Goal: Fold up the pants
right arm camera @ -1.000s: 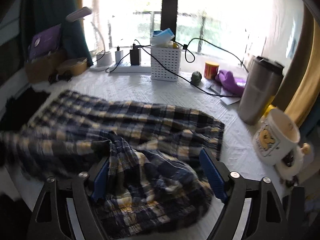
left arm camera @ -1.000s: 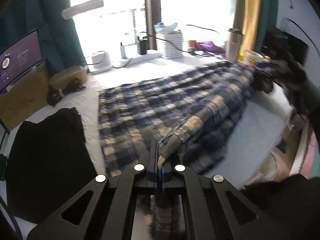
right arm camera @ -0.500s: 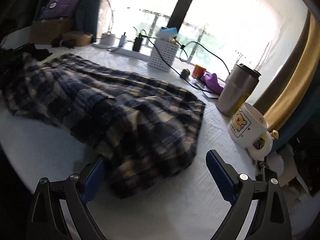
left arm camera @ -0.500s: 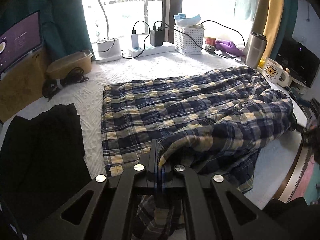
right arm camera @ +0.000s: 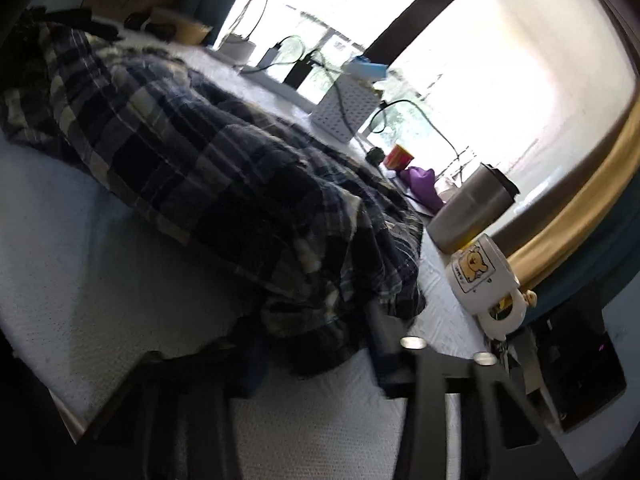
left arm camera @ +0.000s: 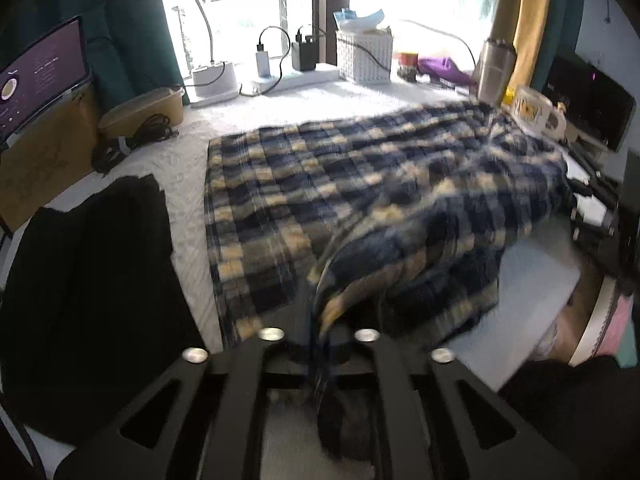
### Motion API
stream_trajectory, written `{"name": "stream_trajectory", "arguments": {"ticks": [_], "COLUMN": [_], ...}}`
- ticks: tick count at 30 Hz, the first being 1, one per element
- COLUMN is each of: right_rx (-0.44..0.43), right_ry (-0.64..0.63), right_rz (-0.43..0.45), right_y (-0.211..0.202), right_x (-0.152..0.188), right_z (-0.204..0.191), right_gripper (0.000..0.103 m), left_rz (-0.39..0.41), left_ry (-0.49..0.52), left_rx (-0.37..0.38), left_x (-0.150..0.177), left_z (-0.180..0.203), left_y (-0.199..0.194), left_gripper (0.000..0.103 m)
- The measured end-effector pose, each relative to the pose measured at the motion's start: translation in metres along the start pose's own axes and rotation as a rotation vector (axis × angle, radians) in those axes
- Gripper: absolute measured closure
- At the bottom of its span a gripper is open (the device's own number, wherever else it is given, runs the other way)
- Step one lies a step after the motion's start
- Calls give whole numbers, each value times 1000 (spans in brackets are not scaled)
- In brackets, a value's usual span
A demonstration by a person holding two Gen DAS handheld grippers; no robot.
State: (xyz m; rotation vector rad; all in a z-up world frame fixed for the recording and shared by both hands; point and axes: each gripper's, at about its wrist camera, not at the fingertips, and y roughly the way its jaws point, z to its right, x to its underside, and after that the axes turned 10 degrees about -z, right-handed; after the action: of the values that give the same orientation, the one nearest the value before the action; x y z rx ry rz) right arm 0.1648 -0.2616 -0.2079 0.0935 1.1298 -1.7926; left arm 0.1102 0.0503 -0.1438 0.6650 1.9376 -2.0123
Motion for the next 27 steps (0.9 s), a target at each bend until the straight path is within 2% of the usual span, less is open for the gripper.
{"name": "stream_trajectory", "arguments": {"ticks": [1,2,3,6,10,12,13,14,15,16,20,27], "right_rx": [-15,-36,-62,-97,-89,-61,-50,-43,-36,-31,-15,-10], "right_ry": [18,44,77,167,244,255,262,268,275,285,318,429], "right_rz": [-1,1,6,22,59,73,77,77,79,82,106,165], "right_y": [-2,-5,-9,-21,-40,-48,-51,-52,-54,-56,-71,-100], "right_x": [-2,-3,-5,-11,-19,-20,-20,-19,-18,-17,-11,4], "right_z": [4,9,17,41,68,77,81,86,90,94,103,116], "right_gripper": [80,86,88,90,91,91,91,91,91,91,91,91], "left_rz": [-4,-5,-4,-14,8,15,11,10,20,28,81,245], "left_ry": [1,-4,-10,2,47,64,67,67,69,71,62,75], "left_rx": [2,6,10,8,-35,-65,-53,-46,-46,-45,-37,-28], "left_x": [6,10,14,24,29,31,32,33,34,35,35,27], "left_z": [1,1,2,8,18,19,17,16,13,13,9,13], "left_y": [0,-1,-1,1,2,2,0,-2,-7,-10,-36,-105], "left_gripper": [62,45,43,42,43,57,77,85,86,92,97,98]}}
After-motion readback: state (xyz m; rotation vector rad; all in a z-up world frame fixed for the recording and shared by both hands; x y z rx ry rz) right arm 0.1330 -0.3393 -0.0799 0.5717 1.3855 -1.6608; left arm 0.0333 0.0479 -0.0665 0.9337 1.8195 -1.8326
